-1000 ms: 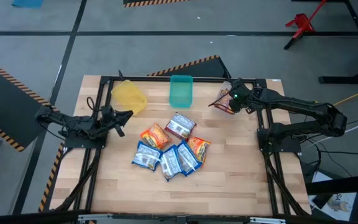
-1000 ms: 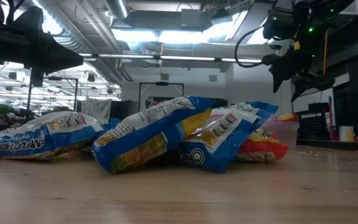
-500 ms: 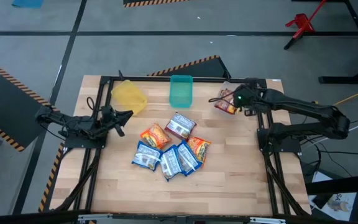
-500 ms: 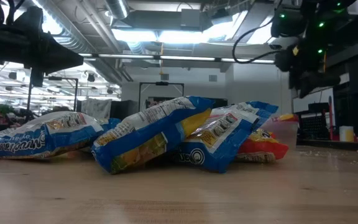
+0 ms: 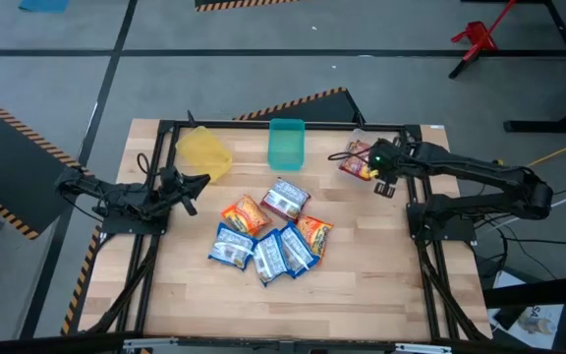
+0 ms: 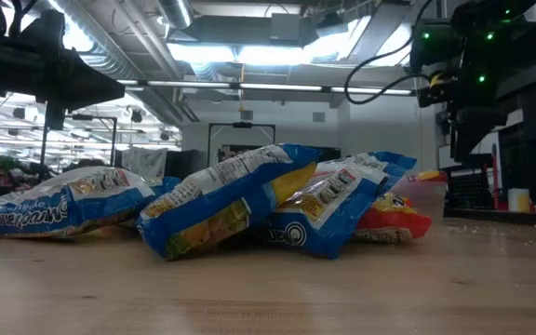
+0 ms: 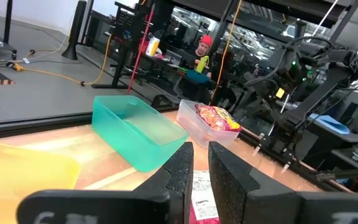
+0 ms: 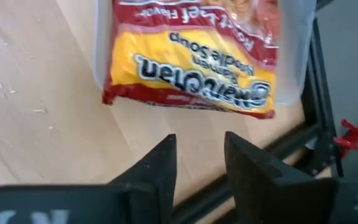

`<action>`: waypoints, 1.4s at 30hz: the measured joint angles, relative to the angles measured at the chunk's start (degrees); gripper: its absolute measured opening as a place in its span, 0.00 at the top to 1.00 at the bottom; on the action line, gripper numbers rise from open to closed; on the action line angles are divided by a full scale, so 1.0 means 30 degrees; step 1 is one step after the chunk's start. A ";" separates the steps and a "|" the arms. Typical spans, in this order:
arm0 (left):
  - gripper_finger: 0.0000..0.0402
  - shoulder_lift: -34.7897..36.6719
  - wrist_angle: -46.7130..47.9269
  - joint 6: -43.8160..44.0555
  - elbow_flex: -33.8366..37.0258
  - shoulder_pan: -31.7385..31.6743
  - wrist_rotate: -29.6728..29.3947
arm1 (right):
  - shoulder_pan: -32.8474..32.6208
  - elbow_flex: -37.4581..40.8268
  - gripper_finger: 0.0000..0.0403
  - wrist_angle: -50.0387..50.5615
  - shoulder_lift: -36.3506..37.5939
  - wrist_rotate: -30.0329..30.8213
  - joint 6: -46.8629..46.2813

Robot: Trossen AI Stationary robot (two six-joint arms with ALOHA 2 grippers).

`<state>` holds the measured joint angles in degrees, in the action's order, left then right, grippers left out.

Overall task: Sort Maruchan noodles
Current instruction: Put the right red noodle pack into the transparent bin

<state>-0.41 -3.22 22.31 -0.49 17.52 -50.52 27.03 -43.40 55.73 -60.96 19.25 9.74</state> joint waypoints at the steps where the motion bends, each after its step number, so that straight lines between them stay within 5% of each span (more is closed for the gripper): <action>1: 0.89 0.0000 0.0000 0.0000 0.0000 0.0000 0.0000 | 0.0000 0.0143 0.72 -0.0380 -0.0098 -0.0134 0.0101; 13: 0.89 -0.0006 0.0051 -0.0117 0.0000 0.0000 -0.0415 | 0.0000 0.0329 0.74 -0.5668 -0.1827 0.0195 0.1752; 22: 0.89 -0.0004 0.0051 -0.0138 -0.0004 0.0000 -0.0395 | -0.0014 -0.1345 0.74 -0.3173 -0.0539 -0.3532 -0.0700; 29: 0.89 -0.0007 0.0051 -0.0138 0.0000 0.0000 -0.0401 | 0.0721 -0.1232 0.74 0.0050 -0.0155 -0.2566 -0.1811; 42: 0.89 -0.0007 0.0053 -0.0146 -0.0003 0.0003 -0.0418 | 0.2676 0.0188 0.74 -0.3160 -0.2543 -0.2108 -0.0509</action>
<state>-0.43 -3.06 21.87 -0.50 17.53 -51.78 35.05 -42.84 46.24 -68.59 12.93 8.21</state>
